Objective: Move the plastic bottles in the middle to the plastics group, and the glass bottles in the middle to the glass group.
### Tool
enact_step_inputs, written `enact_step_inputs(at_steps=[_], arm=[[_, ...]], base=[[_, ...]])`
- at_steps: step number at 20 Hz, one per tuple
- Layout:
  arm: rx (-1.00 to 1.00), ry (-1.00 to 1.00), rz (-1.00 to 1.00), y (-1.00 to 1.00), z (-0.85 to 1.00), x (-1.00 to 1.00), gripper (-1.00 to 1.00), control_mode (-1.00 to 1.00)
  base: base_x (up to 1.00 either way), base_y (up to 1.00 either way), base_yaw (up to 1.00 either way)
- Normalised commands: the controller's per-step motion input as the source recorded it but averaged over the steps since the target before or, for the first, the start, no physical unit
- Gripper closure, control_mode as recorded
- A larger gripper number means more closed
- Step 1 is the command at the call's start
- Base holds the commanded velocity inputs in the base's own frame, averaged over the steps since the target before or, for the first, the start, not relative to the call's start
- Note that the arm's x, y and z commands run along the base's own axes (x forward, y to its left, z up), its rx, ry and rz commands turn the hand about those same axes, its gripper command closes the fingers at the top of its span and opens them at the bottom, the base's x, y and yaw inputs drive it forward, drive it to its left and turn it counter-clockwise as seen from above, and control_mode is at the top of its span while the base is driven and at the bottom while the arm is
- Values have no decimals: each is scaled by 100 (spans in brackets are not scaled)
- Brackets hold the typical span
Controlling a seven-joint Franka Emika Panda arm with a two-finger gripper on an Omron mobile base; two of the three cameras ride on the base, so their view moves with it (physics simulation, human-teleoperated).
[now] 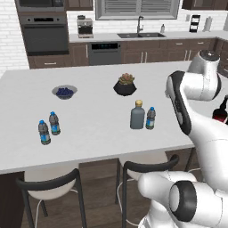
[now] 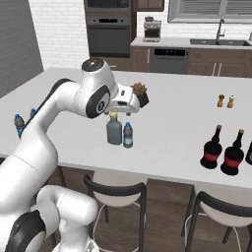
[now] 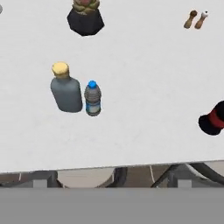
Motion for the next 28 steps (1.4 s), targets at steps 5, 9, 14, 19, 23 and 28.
enact_step_inputs(at_steps=[5,9,14,19,23,28], arm=[[0,19,28,99,-10,22,-100,-100],[2,13,28,84,-49,26,-100,-100],[2,0,13,34,-52,58,-100,-100],[-1,9,-2,0,-1,86,-100,-100],[-6,15,-7,0,0,71,-100,-100],[-8,14,-8,-1,0,32,-100,-100]], base=[[0,0,0],[0,0,0],[0,0,0],[0,0,0],[0,0,0],[0,0,0]])
